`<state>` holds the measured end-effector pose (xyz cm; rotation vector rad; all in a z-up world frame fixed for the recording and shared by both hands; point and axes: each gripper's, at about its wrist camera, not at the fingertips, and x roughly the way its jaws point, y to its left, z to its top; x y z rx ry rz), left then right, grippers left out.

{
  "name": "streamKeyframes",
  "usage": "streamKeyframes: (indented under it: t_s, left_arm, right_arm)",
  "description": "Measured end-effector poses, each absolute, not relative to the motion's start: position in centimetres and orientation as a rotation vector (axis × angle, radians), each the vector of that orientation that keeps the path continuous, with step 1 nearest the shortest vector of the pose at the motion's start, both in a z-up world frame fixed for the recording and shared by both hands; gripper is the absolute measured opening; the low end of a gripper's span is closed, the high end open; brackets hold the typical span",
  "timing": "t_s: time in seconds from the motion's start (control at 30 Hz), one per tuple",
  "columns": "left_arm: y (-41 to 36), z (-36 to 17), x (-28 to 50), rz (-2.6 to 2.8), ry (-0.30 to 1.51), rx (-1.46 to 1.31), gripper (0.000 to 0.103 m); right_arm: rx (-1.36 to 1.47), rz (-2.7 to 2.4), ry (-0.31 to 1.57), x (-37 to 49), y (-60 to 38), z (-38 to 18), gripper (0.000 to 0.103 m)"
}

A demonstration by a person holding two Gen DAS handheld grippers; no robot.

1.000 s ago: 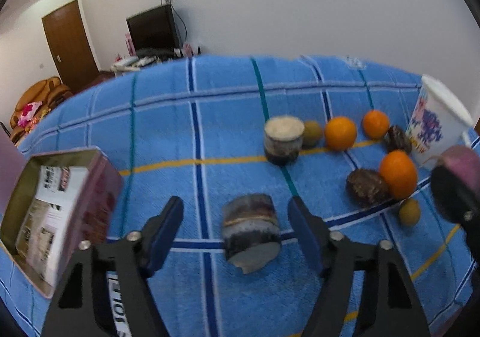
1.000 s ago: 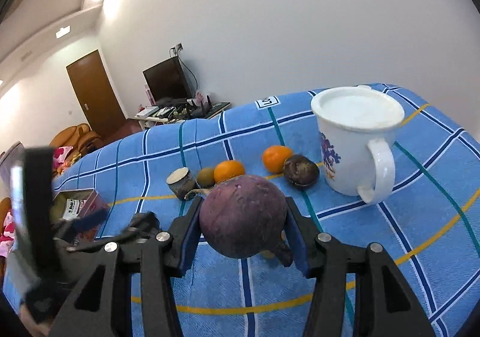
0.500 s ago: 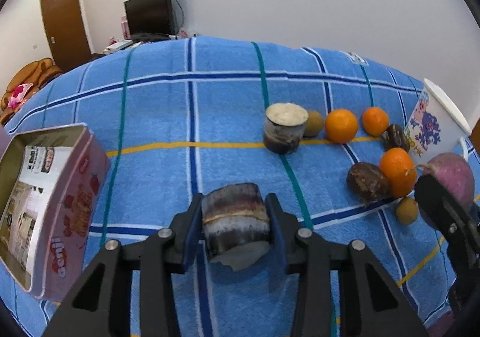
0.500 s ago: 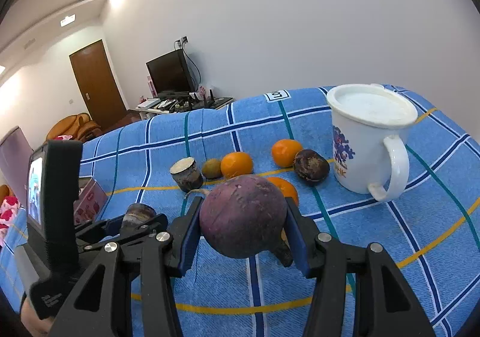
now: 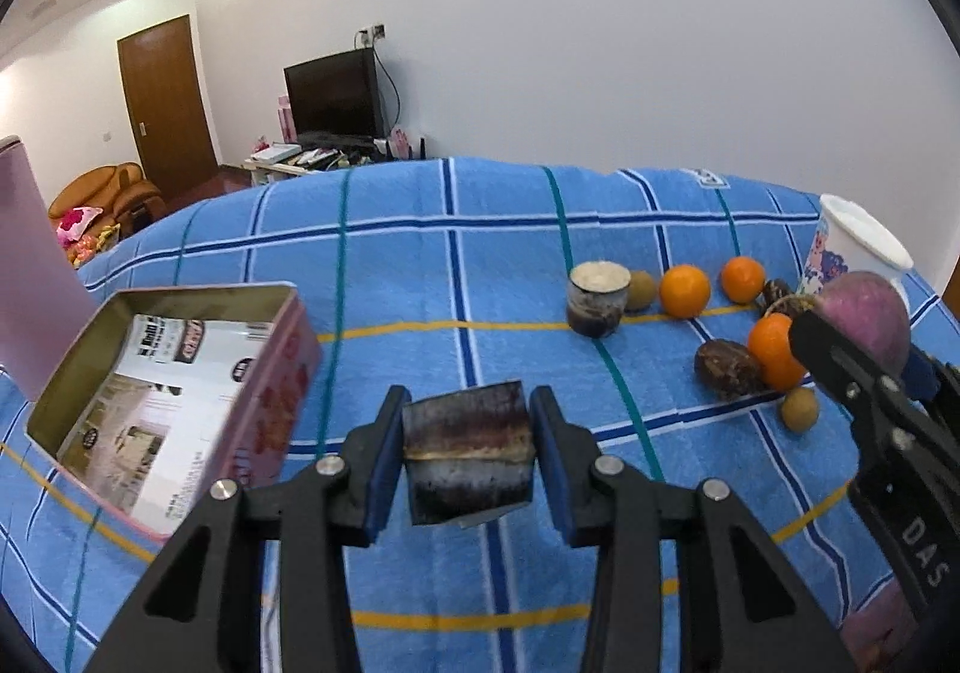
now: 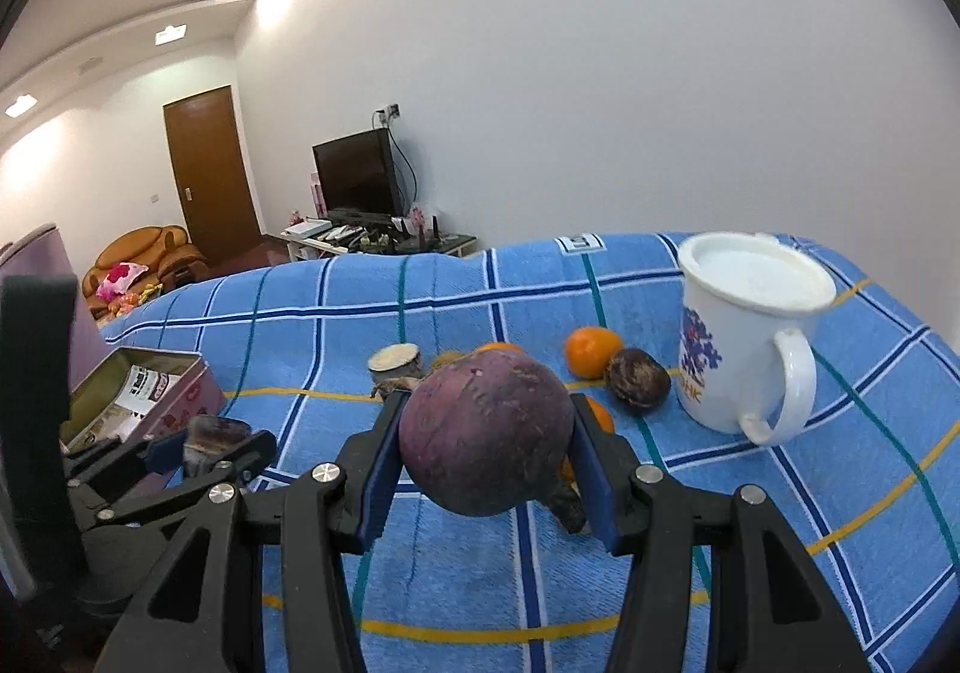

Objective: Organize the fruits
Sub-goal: 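Carry the purple fruit and striped cylinder with both tools over the tin box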

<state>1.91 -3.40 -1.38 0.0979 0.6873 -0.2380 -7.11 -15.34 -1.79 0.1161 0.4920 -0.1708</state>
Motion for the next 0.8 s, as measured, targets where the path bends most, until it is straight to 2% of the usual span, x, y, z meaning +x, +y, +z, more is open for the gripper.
streamKeyframes:
  t_s: [0.33, 0.53, 0.8]
  left_arm:
    - [0.9, 0.9, 1.7, -0.220, 0.607, 0.109, 0.042]
    - [4.7, 1.2, 2.9, -0.177, 0.584, 0.108, 0.042]
    - [10.5, 1.2, 5.1, -0.084, 0.553, 0.109, 0.042]
  right_arm:
    - [0.050, -0.159, 0.459, -7.8, -12.9, -1.2, 0.054]
    - [0.020, -0.110, 0.513, -7.1, -9.9, -1.5, 0.054]
    - [0.092, -0.024, 0.539, -4.6, -5.1, -0.2, 0.054]
